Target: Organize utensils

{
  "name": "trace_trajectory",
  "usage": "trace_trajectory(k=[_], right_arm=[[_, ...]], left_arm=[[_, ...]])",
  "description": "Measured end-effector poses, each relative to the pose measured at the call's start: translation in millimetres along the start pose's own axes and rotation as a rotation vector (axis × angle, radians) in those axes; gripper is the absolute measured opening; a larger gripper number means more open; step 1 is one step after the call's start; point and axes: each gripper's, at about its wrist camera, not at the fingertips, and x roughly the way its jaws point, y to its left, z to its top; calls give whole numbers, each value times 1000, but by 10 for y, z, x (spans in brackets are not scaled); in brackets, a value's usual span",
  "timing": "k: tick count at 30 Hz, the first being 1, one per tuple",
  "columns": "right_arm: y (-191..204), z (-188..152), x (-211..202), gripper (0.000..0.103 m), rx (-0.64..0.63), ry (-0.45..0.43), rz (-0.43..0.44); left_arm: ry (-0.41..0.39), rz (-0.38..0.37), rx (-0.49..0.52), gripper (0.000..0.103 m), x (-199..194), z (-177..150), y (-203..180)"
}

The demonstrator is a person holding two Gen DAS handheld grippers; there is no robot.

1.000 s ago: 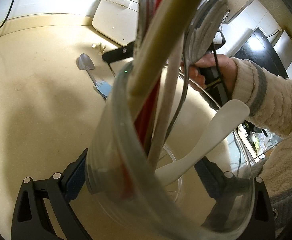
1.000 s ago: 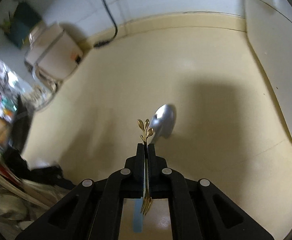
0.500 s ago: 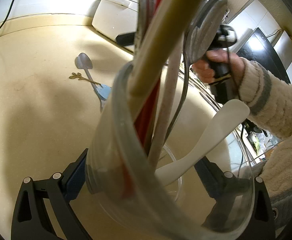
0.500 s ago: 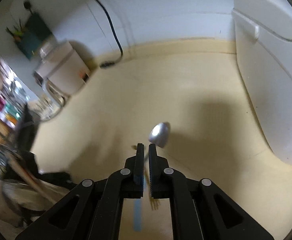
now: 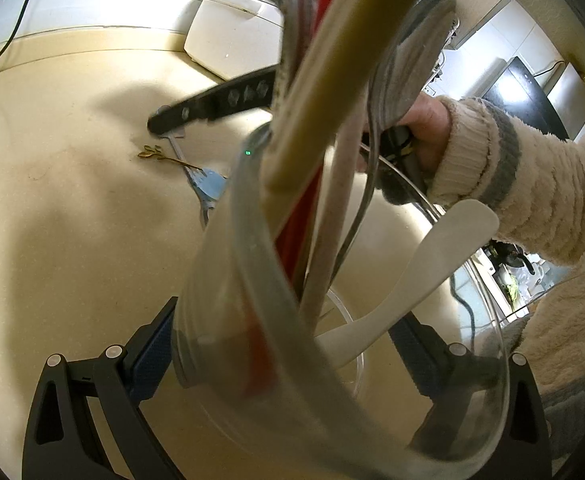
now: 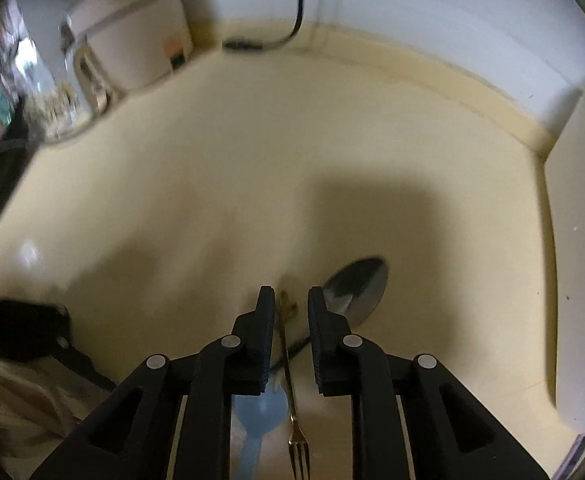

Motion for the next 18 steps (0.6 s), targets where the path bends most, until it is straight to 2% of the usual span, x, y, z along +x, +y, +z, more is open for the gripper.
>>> trace_trajectory(k=[3, 8, 10, 11, 13, 14, 15, 16, 18], right_arm=[[-178, -3, 7, 36, 32, -21, -76], [-584, -30, 58, 36, 167, -38, -25], [-686, -23, 111, 37, 206, -43, 37], [-744, -30, 172, 37, 237, -38, 117], [-775, -36, 218, 37, 261, -50, 216], [-767, -42, 226, 37, 254, -59, 223], [-752, -51, 224, 33, 240, -59, 213], [-730, -48, 235, 17, 225, -51, 202], [-680, -48, 260, 7, 202, -30, 213]], left_arm=[[-3, -8, -7, 98, -15, 5, 12], [-3, -11, -9, 98, -22, 2, 18], [-3, -12, -9, 98, -22, 2, 20], [-3, -12, -9, 98, -31, 1, 24], [-3, -12, -9, 98, -34, 1, 28], [-3, -12, -9, 98, -34, 2, 28], [-3, -13, -9, 98, -34, 1, 28], [-3, -13, -10, 98, -33, 1, 28], [-3, -13, -9, 98, -34, 1, 28]])
